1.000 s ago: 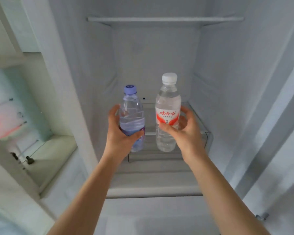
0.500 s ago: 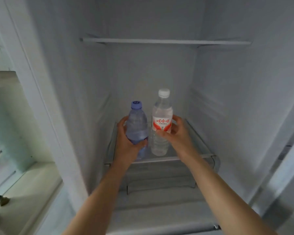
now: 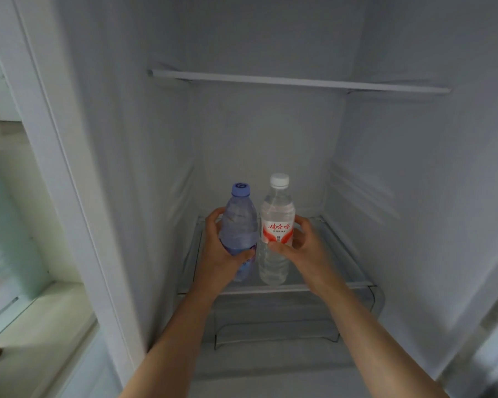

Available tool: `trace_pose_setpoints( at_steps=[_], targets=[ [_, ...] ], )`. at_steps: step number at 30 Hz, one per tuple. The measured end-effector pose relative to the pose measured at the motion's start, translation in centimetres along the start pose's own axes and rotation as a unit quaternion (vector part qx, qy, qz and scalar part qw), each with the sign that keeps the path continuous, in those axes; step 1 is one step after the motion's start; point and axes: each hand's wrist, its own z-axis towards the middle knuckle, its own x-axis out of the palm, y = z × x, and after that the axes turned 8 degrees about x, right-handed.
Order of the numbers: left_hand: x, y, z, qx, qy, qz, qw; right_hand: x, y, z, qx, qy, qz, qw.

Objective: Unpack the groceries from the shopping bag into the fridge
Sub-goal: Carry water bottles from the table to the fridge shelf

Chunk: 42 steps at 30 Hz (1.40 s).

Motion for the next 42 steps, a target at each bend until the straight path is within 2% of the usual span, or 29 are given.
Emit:
trace_pose_setpoints(
  at_steps=[10,12,15,19,24,29,33,39,42],
  targets=[
    [0.6,0.8,0.0,-0.006,-0.007,-0.003,1.0,-0.7,-0.2,-0.4,0.017,0.022,-0.028,0.999],
    [0.4,1.1,-0.1,-0.002,0.003,0.007,1.0,-0.4,-0.3,-0.7,0.005,0.0,-0.049,0.999],
    [0.1,2.0,-0.4,-0.015,-0.004,0.021,1.0,0.5,-1.4,-1.7,-0.03,-0.076,-0.081,0.993],
    [1.0,3.1,-1.9,-0.054,-0.056,0.053,0.996,1.9,-3.1,-2.9,-0.06,-0.113,-0.144,0.981],
    [1.4,3.6,-1.9,-0.083,-0.079,0.123,0.986,2.1,-3.4,-1.3,-0.064,-0.108,-0.164,0.978],
    [1.6,4.0,0.7,-0.075,-0.102,0.153,0.98,3.3,-3.9,2.3,-0.059,-0.124,-0.194,0.971],
    [1.0,5.6,3.8,-0.123,-0.13,0.211,0.961,4.8,-3.9,5.8,-0.043,-0.116,-0.205,0.971],
    [0.1,8.3,7.4,-0.144,-0.151,0.177,0.962,6.4,-3.9,10.2,-0.036,-0.099,-0.219,0.97],
    [-0.5,13.3,9.1,-0.143,-0.176,0.161,0.961,6.8,-3.8,11.5,-0.034,-0.078,-0.232,0.969]
  ],
)
